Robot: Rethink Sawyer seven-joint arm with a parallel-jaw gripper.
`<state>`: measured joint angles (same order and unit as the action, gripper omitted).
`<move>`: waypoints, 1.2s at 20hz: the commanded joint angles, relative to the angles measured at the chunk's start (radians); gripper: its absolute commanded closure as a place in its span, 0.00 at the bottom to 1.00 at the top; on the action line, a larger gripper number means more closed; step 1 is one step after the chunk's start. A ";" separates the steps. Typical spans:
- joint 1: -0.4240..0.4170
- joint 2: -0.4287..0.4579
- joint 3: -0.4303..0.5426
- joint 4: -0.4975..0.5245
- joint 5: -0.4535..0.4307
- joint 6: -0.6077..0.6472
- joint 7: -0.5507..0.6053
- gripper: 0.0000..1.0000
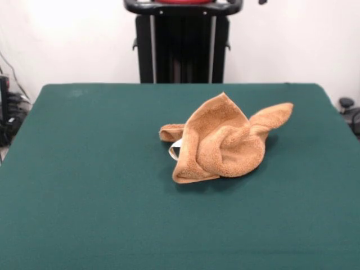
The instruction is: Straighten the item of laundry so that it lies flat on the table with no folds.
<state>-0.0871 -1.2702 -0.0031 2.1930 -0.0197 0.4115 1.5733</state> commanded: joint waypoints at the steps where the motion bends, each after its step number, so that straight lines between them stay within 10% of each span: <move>1: -0.046 0.016 0.060 0.084 0.032 -0.076 0.118 0.00; 24: -0.279 0.014 0.260 0.174 0.014 -0.329 0.170 0.00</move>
<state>-0.3378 -1.2956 0.0961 2.2546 -0.0155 0.1397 1.5733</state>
